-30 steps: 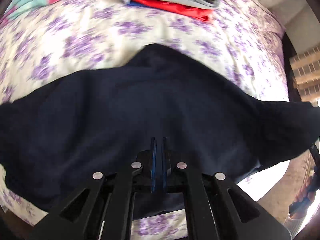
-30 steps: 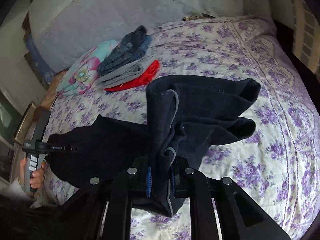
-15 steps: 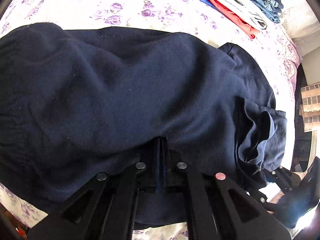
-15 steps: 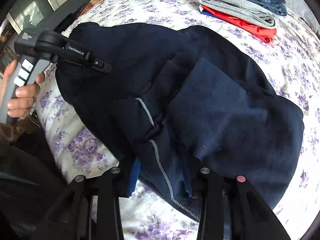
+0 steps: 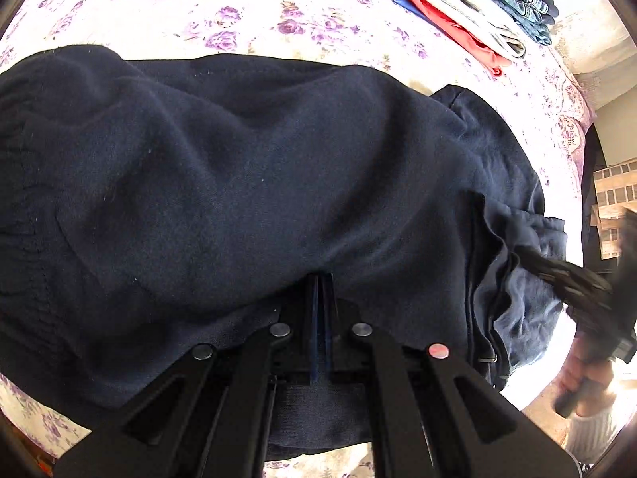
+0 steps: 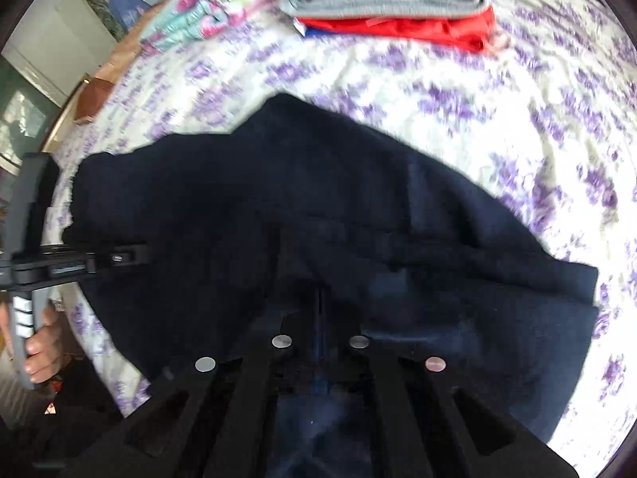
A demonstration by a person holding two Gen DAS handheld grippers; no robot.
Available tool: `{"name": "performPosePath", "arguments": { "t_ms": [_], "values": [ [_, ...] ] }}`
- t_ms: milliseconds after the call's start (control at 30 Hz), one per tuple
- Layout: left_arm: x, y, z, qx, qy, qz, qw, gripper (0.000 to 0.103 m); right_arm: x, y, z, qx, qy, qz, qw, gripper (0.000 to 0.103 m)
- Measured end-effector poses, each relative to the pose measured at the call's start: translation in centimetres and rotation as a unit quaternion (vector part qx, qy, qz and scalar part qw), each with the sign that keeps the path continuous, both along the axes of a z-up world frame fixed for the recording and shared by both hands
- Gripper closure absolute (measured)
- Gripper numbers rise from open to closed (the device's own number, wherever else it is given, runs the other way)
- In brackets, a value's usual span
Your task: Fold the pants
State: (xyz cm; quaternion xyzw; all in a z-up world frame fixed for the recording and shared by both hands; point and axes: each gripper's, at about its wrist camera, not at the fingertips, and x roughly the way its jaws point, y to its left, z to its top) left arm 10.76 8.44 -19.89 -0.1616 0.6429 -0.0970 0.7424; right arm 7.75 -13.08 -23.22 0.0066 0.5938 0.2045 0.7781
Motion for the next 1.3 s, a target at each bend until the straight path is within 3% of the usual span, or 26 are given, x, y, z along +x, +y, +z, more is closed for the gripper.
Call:
{"name": "performPosePath", "arguments": {
  "t_ms": [133, 200, 333, 467, 567, 600, 700, 767, 833, 867, 900, 933, 1000, 1067, 1200, 1300],
  "values": [
    [-0.1, 0.2, 0.0, -0.006, -0.001, 0.003, 1.0, 0.1, 0.2, -0.6, 1.6, 0.022, 0.015, -0.015, 1.0, 0.1],
    [-0.2, 0.3, -0.1, -0.008, -0.002, 0.003, 1.0, 0.1, -0.2, -2.7, 3.8, 0.033, -0.001, -0.034, 0.999, 0.1],
    [-0.2, 0.2, -0.1, -0.009, -0.006, 0.001, 0.9999, 0.1, -0.5, -8.7, 6.7, -0.079, -0.06, -0.106, 0.989, 0.098],
    [-0.1, 0.0, -0.1, -0.003, -0.006, -0.004, 1.0, 0.1, 0.6, -12.1, 4.7, -0.075, -0.036, -0.136, 0.987, 0.101],
    [-0.1, -0.1, 0.0, 0.001, -0.003, -0.004, 1.0, 0.1, 1.8, -11.6, 0.4, -0.099, -0.005, -0.134, 0.986, 0.103],
    [-0.1, 0.0, 0.1, 0.001, -0.001, -0.004, 1.0, 0.1, 1.7, -11.2, -0.2, -0.102, -0.019, -0.138, 0.985, 0.103],
    [-0.3, 0.9, 1.5, -0.006, 0.013, 0.014, 0.9998, 0.1, 1.6, -10.0, 0.5, -0.131, -0.028, -0.127, 0.983, 0.101],
    [-1.4, 2.7, 4.0, -0.015, -0.015, 0.029, 0.9994, 0.099, 0.6, -9.3, 2.6, -0.12, -0.042, -0.114, 0.985, 0.099],
    [-3.1, 5.5, 7.4, -0.021, -0.053, 0.058, 0.9967, 0.091, -1.2, -8.4, 5.7, -0.091, -0.071, -0.093, 0.989, 0.099],
    [-4.0, 7.1, 8.8, -0.016, -0.069, 0.076, 0.9946, 0.071, -2.2, -7.8, 7.0, -0.079, -0.083, -0.08, 0.99, 0.099],
    [-4.9, 8.7, 9.8, -0.003, -0.082, 0.098, 0.9918, 0.044, -3.0, -7.0, 7.9, -0.066, -0.088, -0.066, 0.992, 0.099],
    [-5.9, 10.4, 10.5, 0.014, -0.092, 0.123, 0.988, 0.034, -3.5, -6.0, 8.5, -0.057, -0.088, -0.052, 0.993, 0.098],
    [-7.2, 13.1, 10.5, 0.039, -0.087, 0.156, 0.9831, 0.031, -4.8, -4.4, 8.9, -0.048, -0.084, -0.032, 0.995, 0.093],
    [-8.1, 15.4, 8.9, 0.039, -0.054, 0.189, 0.9798, 0.031, -5.6, -2.9, 8.7, -0.042, -0.075, -0.019, 0.996, 0.092],
    [-9.0, 17.0, 5.4, -0.01, -0.008, 0.228, 0.9736, 0.031, -7.1, -0.3, 9.0, -0.02, -0.07, -0.001, 0.997, 0.092],
    [-8.9, 15.9, 2.9, -0.043, 0.011, 0.224, 0.9737, 0.031, -7.8, 1.2, 9.1, -0.016, -0.069, 0.017, 0.997, 0.092]
  ]
}}
